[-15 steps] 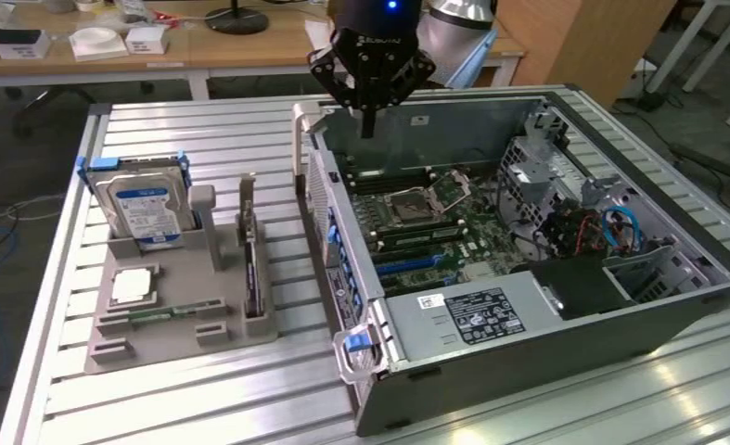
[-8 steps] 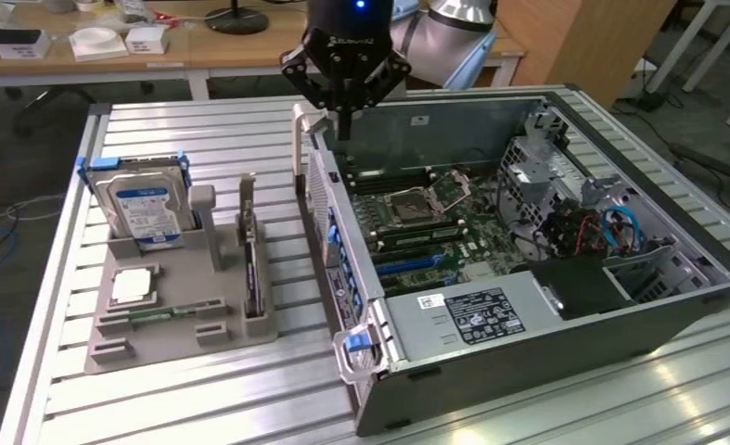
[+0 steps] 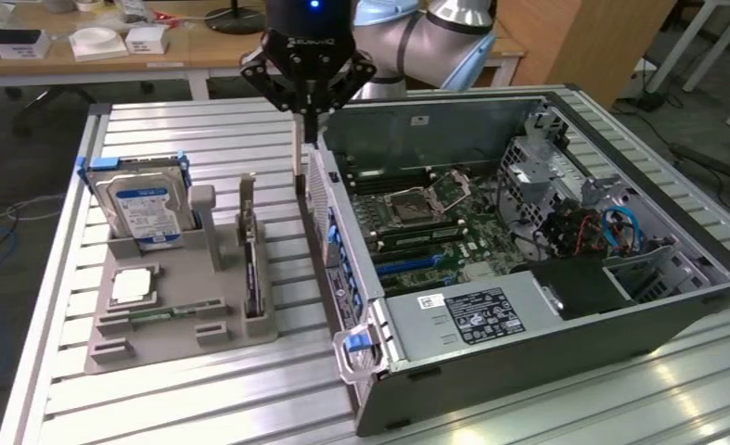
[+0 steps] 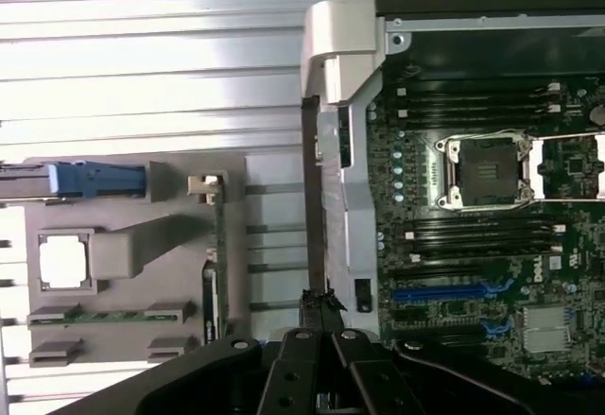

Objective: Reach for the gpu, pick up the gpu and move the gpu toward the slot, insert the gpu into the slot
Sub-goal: 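Reach for the gpu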

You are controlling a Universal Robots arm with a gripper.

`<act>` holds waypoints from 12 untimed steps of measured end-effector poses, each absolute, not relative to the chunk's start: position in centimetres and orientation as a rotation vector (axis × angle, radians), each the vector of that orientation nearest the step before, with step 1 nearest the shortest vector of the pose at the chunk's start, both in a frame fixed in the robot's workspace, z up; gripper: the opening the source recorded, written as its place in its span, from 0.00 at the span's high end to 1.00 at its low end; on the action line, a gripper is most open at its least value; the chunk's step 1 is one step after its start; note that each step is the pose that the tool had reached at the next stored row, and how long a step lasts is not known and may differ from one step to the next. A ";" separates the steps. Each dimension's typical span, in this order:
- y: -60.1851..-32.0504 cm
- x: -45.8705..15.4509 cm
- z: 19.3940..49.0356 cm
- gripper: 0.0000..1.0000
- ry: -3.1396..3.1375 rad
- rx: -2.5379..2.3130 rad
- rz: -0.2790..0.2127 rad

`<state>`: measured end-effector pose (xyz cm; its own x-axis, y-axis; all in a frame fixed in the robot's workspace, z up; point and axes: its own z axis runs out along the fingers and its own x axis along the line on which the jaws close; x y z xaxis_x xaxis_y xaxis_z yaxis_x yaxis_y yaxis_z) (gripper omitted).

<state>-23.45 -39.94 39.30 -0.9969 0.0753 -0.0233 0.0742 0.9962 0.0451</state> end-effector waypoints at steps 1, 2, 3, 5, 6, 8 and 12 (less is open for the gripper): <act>-39.9 -23.9 39.3 0.90 3.114 0.117 0.069; -39.9 -24.4 39.3 0.90 3.114 0.117 0.069; -40.0 -24.8 39.3 0.90 3.114 0.117 0.069; -40.0 -25.7 39.3 0.90 3.114 0.117 0.069; -40.0 -26.2 39.3 0.90 3.114 0.117 0.069; -40.0 -27.1 39.3 0.90 3.114 0.116 0.069; -40.0 -28.9 39.3 0.90 3.114 0.117 0.069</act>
<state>-28.92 -39.97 39.28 -0.9969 0.0753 -0.0233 0.0742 0.9962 0.0451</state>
